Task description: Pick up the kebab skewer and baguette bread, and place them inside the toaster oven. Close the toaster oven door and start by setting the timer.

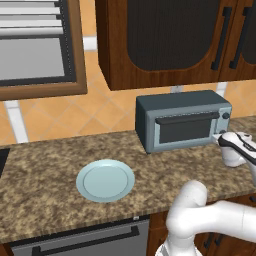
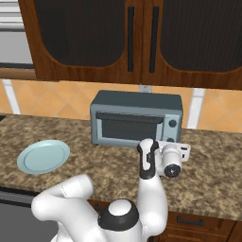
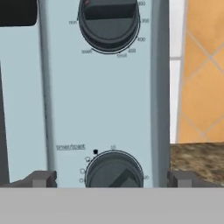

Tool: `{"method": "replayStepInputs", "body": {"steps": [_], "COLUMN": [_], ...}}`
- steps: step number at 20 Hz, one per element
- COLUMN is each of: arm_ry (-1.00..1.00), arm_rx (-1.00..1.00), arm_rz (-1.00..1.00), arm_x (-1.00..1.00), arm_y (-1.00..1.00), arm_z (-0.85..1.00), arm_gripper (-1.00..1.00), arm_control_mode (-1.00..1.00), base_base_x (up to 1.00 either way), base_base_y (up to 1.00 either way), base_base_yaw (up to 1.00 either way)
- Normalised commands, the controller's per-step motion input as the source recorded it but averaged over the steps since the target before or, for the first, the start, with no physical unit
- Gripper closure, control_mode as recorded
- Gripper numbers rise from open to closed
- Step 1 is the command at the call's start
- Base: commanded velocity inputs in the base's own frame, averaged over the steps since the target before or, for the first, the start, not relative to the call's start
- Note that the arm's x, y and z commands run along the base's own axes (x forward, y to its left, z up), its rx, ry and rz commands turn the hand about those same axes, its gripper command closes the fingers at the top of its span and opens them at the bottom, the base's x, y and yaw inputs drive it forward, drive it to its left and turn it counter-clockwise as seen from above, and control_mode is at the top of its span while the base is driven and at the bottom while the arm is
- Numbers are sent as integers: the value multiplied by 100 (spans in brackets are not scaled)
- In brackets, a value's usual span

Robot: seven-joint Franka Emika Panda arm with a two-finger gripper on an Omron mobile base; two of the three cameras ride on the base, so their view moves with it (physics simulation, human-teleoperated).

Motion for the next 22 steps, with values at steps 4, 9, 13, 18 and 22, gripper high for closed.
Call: {"method": "replayStepInputs", "body": {"steps": [4,9,13,18,22], "arm_ry": [2,0,0,0,0], "arm_rx": [0,0,0,0,3], "arm_rz": [0,0,0,0,0], "arm_x": [2,0,0,0,-2], "arm_y": [0,0,0,-6,-21], "arm_z": [0,0,0,0,0], "arm_gripper": [-100,100,100,100,100], "arm_control_mode": [-100,-100,-100,-100,-100], "base_base_x": [0,0,0,0,0], "base_base_y": [0,0,0,0,0], "base_base_yaw": [0,0,0,0,0]}}
